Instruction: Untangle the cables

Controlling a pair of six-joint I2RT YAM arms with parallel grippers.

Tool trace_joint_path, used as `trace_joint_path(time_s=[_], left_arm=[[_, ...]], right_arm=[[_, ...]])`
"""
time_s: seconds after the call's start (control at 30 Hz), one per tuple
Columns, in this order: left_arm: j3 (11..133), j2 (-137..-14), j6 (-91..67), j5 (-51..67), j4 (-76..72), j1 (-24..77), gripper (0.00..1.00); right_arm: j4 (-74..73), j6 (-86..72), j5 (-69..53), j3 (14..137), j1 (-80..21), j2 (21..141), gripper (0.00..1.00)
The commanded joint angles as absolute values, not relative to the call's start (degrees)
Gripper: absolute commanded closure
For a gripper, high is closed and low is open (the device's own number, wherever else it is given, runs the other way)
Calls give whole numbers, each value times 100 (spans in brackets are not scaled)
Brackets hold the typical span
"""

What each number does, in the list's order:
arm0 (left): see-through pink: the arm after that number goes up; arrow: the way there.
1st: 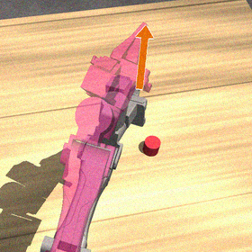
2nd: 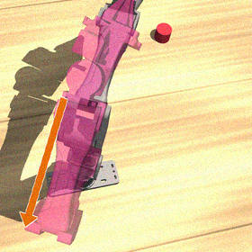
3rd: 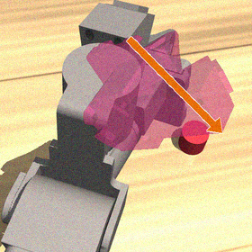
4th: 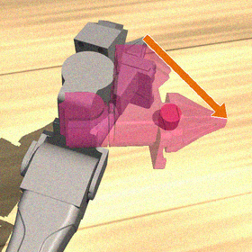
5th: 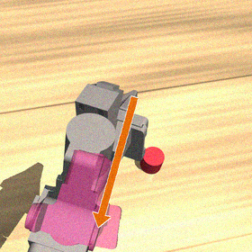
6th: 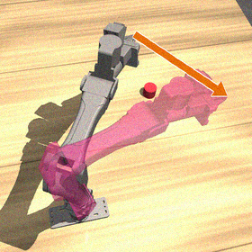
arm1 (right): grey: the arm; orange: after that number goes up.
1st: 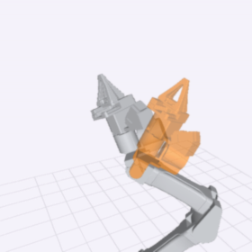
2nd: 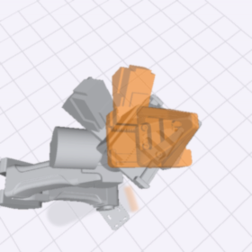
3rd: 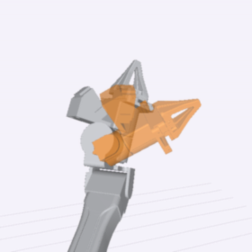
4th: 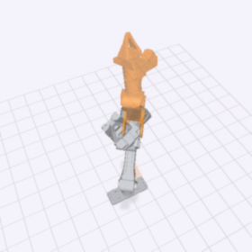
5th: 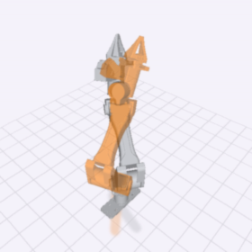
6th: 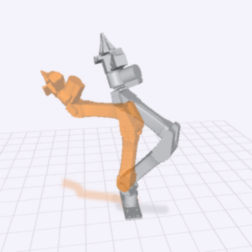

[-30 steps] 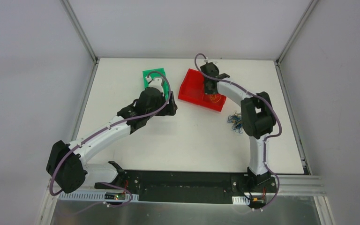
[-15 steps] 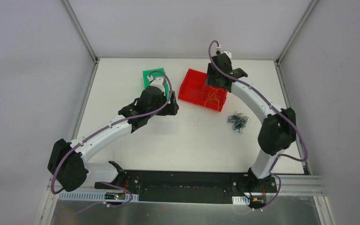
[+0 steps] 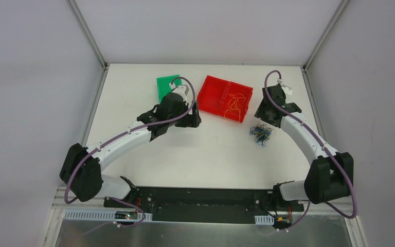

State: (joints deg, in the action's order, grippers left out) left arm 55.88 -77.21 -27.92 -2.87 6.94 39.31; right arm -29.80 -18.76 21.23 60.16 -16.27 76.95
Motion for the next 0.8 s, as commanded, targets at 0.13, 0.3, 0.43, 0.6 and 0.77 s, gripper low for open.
trace_joint_path(time_s=[0.13,0.3,0.43,0.6,0.77], left_arm=[[5915,-7902,-2848,-8,809,3934,18],[5920,-7889,-2846,122,832,3936,19],[5937,-7909,-2831,185,839,3933,19],[6013,-8077,-2766,385,837,3937,19],[6078,-8413,-2665,924,610,3966,18]], right_arm=[[-2555,-2138,1844,5873,-1265,8649,44],[-2313,-2211,1429,5734,-1271,8778,90],[-2126,-2278,999,5379,-1446,8151,100],[-1862,-2410,562,4852,-2222,7197,100],[-1643,-2591,128,4692,-2935,6688,100]])
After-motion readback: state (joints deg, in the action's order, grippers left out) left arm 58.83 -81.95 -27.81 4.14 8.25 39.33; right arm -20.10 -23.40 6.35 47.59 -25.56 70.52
